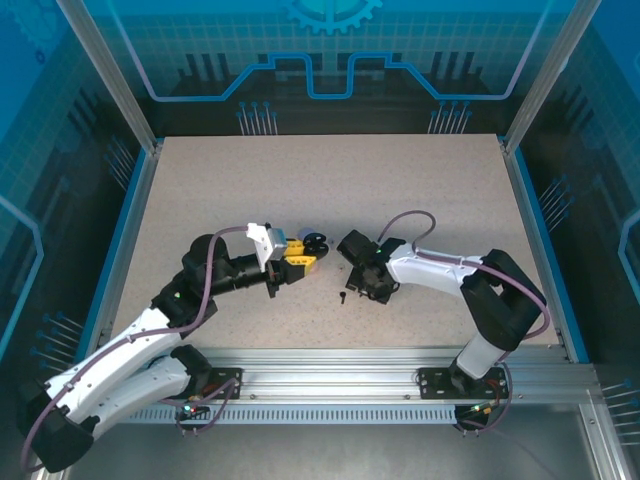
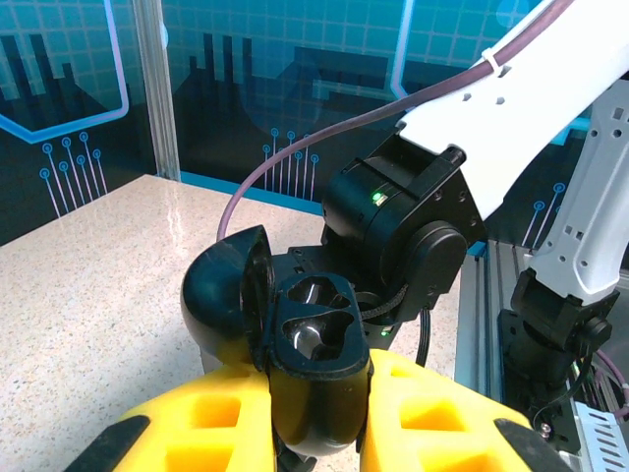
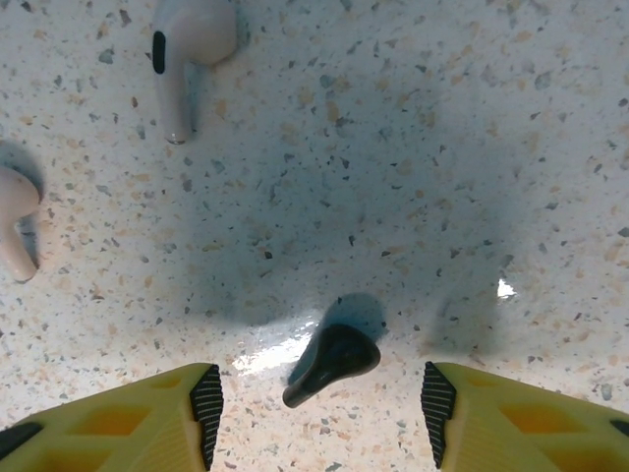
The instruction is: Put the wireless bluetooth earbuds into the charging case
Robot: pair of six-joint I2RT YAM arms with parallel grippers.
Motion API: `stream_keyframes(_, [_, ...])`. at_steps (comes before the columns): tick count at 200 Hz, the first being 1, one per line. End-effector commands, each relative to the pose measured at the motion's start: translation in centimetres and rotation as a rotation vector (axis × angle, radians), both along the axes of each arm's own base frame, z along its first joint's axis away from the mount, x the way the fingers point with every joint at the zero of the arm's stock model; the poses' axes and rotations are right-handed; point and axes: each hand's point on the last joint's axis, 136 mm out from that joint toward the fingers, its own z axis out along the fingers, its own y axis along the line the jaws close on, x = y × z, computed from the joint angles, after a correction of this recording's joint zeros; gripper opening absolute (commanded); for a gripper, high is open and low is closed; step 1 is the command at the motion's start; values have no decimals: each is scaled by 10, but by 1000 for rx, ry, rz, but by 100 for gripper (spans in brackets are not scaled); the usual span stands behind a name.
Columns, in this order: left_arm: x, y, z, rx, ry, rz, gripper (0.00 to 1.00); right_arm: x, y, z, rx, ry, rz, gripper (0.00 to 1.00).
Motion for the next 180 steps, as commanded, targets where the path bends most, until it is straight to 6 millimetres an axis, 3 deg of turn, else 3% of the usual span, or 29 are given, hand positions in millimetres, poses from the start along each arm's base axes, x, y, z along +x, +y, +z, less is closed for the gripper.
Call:
stream_keyframes(1, [-3, 2, 12, -9, -42, 6, 5, 1, 2, -2, -14, 16, -17, 57])
stream_keyframes(180, [-4, 2, 12, -7, -32, 6, 5, 2, -5, -21, -38, 54, -11, 42])
